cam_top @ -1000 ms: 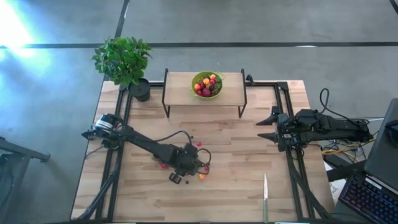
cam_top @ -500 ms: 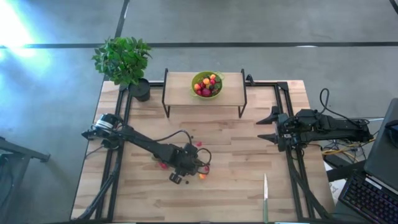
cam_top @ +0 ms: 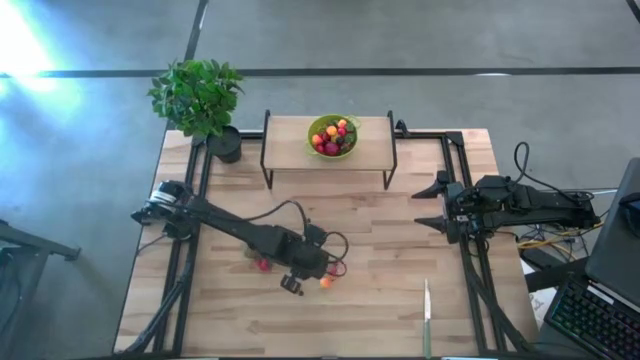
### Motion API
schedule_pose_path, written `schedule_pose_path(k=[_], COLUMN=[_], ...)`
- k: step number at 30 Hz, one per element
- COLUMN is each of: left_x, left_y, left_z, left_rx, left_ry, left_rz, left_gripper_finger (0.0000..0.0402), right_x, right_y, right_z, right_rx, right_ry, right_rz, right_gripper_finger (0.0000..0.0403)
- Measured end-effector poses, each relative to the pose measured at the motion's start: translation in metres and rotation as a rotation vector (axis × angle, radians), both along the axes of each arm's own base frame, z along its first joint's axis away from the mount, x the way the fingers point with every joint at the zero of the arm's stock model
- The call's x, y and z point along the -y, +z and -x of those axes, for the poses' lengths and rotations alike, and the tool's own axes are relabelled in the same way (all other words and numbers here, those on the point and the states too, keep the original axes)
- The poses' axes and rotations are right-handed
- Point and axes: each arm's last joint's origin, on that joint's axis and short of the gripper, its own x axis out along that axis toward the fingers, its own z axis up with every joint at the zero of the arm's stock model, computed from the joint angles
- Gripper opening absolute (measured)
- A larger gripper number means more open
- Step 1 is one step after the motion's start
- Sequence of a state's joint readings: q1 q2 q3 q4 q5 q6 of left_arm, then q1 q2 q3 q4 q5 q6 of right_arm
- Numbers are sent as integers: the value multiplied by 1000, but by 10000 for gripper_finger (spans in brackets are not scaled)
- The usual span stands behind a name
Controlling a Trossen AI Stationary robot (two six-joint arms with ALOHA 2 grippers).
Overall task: Pick & Place Fruit
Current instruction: Put the red strawberry into the green strainer bowl on the shelf
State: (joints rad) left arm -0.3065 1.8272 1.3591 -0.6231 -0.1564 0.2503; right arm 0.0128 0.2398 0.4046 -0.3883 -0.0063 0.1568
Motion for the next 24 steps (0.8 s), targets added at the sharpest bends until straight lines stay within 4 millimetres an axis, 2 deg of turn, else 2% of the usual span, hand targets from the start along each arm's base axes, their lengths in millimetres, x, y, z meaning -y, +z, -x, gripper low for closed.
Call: schedule_pose_path(k=[5,10,17,21,24], left_x=[-16,-48,-113,-154,-185], left_y=[41,82,136,158,168], left_z=[-12,-27,-40,-38,-32], left_rx=[134,272,478,559,596], left_ry=[-30,3,161,323,457], left_rz=[-17,-41,-57,-23,-7], left_gripper_finger=[151,148,152,150,152], right_x=[0,0,0,0,0], right_y=[0,0,0,0,0], right_z=[0,0,0,0,0], right_rx=[0,0,0,0,0], right_ry=[0,0,0,0,0], right_rz=[0,0,0,0,0], right_gripper_finger=[347,358,349,336,326])
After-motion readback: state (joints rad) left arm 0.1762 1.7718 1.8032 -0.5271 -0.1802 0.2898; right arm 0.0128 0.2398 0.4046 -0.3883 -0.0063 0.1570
